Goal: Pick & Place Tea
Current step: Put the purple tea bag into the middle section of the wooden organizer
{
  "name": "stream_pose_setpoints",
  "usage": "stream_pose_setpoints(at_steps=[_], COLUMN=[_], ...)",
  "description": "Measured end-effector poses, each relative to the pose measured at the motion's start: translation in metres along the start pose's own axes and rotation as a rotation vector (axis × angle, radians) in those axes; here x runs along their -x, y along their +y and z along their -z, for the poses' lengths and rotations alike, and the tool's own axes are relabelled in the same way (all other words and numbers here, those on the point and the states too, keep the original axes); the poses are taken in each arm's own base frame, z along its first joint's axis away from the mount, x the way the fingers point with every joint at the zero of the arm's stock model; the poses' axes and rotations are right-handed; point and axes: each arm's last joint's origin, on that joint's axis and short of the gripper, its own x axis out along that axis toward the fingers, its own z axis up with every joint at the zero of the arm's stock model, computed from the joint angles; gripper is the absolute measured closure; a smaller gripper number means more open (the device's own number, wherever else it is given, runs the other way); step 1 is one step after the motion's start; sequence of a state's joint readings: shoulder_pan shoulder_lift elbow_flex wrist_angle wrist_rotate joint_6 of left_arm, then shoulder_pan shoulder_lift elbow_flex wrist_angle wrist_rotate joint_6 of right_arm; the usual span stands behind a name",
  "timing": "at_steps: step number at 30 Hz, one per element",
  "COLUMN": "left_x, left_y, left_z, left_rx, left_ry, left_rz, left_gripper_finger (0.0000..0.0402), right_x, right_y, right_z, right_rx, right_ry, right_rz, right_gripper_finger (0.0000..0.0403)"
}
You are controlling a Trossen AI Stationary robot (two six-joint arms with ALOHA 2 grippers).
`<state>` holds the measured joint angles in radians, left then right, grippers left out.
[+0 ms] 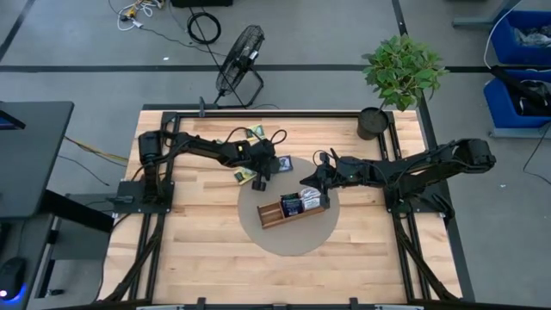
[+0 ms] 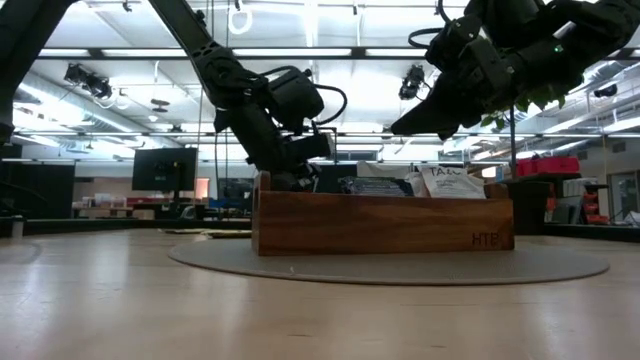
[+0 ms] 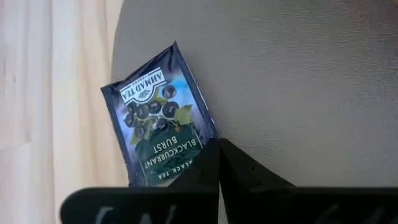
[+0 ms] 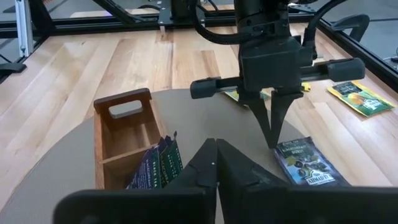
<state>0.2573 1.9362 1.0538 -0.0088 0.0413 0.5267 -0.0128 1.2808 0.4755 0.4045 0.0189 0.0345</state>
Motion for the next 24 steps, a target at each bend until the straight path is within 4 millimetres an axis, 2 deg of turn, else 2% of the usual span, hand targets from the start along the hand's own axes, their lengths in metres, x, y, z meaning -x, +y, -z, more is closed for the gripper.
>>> stream_pose_setpoints(at_steps=[8, 12, 19, 24], left_x=[0.015, 0.025, 0.032, 0.036], left_y=[0.001, 0.002, 0.004, 0.007], left_z=[-0.008, -0.014, -0.023, -0.034], left_rx=[-0.004, -0.002, 0.031, 0.024], left_ry=[-0.011, -0.038, -0.075, -0.094], left_rz=[-0.025, -0.027, 0.009, 0.003], left_gripper_finger=[0.0400, 0.0400, 0.0401, 0.0401], right_x=[0.000, 0.000, -0.003, -0.016], right_y=[-0.002, -0.006, -0.023, -0.029], right_z=[0.003, 0.003, -0.009, -0.019], right_rx=[0.048, 0.124, 0.125, 0.118], right_ry=[0.032, 0.034, 0.027, 0.109], right_rz=[0.059, 0.153, 0.228, 0.210], right_gripper_finger=[0.0373, 0.0350, 0.0261, 0.0191])
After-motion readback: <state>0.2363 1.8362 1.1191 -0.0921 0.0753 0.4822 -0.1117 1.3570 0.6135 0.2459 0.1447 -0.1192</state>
